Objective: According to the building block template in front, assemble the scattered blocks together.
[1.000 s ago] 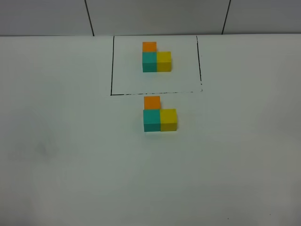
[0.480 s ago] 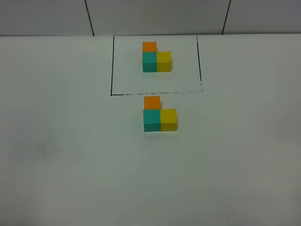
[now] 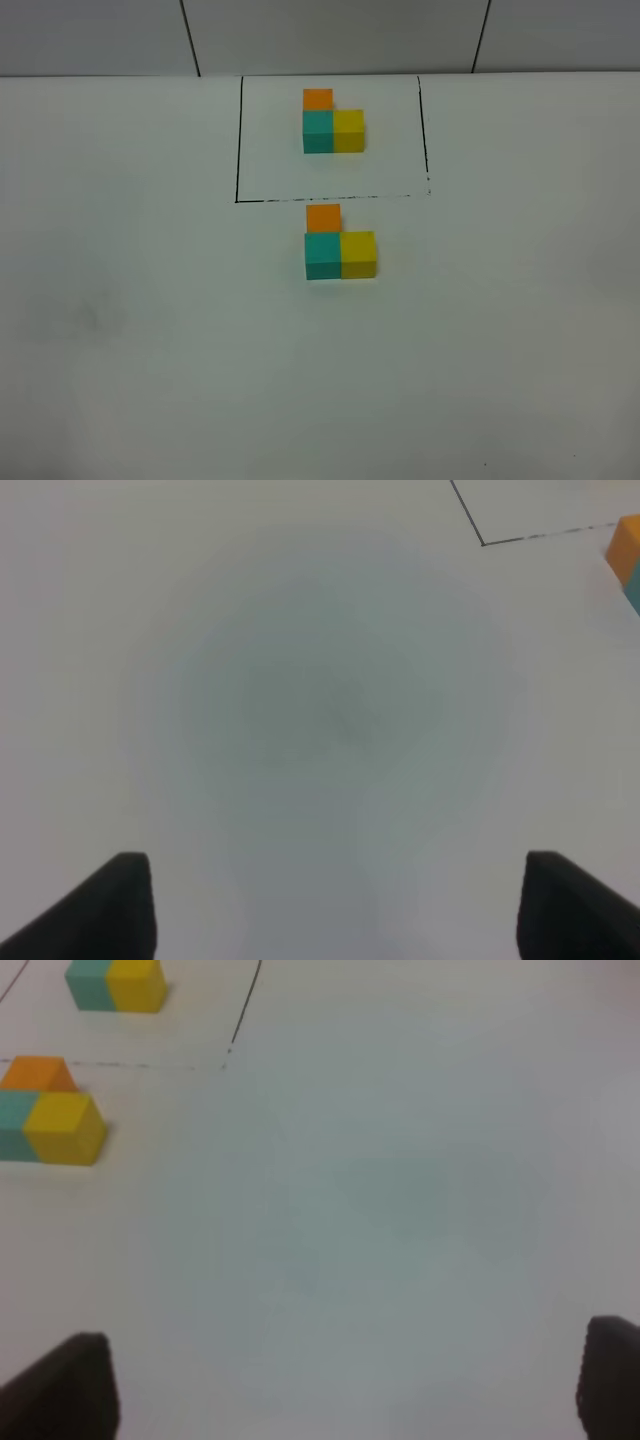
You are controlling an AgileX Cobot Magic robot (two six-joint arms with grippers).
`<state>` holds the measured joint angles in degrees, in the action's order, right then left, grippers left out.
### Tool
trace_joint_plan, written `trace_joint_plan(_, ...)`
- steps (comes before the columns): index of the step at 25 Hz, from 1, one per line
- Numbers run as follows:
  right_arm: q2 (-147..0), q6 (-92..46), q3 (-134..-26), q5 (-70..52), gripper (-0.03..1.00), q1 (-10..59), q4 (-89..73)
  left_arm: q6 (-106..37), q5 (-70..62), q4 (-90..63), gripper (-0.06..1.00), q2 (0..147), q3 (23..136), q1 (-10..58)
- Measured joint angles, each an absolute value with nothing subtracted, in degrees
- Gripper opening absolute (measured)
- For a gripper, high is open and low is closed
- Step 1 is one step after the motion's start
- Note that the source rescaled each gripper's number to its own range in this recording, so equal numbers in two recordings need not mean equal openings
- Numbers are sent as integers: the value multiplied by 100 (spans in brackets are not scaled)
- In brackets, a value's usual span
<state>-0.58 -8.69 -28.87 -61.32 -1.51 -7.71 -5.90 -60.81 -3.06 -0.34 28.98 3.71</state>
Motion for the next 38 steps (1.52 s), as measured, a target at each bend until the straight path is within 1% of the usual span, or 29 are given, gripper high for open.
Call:
trace_joint_plan(4,-58,-863,-2887,-6132,81,-151,-771,-590,-6081,-306,69,-34,2898,371)
trace_joint_plan(7,-58,-863,-2887,-6132,80,-151,-771,-590,-6081,-306,69,-34,2898,371)
trace_joint_plan(38,-58,-828,-2887,-6132,80,-151,-746,-590,-6081,-306,69,-34,2898,371)
